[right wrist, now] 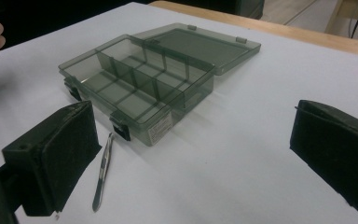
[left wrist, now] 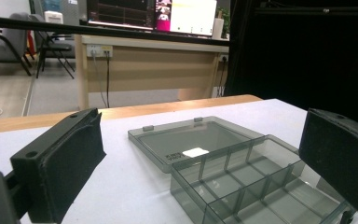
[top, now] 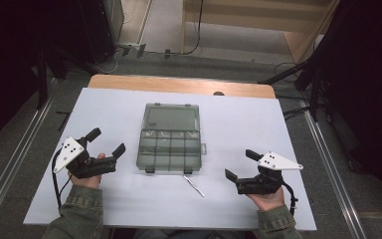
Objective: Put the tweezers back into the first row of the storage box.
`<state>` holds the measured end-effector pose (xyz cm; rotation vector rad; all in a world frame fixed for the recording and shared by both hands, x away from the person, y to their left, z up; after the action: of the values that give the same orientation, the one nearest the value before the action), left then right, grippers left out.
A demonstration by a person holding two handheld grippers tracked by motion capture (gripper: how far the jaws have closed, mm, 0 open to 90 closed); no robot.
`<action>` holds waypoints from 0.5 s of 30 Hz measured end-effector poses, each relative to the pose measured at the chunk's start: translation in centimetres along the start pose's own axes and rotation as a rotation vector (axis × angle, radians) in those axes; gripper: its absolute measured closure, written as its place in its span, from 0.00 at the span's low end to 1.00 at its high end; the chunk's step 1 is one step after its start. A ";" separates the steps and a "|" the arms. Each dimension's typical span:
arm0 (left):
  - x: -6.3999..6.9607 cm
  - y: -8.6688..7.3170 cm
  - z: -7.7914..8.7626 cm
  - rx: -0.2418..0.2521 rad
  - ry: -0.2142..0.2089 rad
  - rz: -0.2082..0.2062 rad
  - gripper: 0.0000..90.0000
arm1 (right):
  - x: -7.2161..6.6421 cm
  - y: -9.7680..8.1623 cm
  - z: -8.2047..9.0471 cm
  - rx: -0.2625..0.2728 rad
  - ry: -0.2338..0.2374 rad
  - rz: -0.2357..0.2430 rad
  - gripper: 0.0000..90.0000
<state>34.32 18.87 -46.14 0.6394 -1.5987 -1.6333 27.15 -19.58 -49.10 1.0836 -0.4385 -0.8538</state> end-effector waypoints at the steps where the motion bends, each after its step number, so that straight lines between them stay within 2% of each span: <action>1: 0.0 0.0 0.0 -0.002 0.000 -0.003 0.00 | 0.0 0.0 -0.1 -0.005 0.004 0.000 0.02; 6: -0.1 0.0 0.1 0.001 0.005 0.000 0.00 | -0.3 -0.2 -0.4 -0.040 0.013 -0.009 0.02; 15: -0.1 0.1 0.1 0.004 0.002 0.002 0.00 | -0.8 -0.4 -0.8 -0.092 0.019 0.004 0.01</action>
<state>34.30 19.00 -46.07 0.6409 -1.6007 -1.6281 27.04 -18.58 -49.77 1.0047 -0.3820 -0.8515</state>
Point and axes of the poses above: each handheld gripper's, and its own axes: z roughly backward along the jaws, y roughly out of its top, x roughly to its right, the point moved 8 cm from there along -z, roughly forward along the jaws, and after that the axes turned 3 degrees about z, right-handed, at the moved point
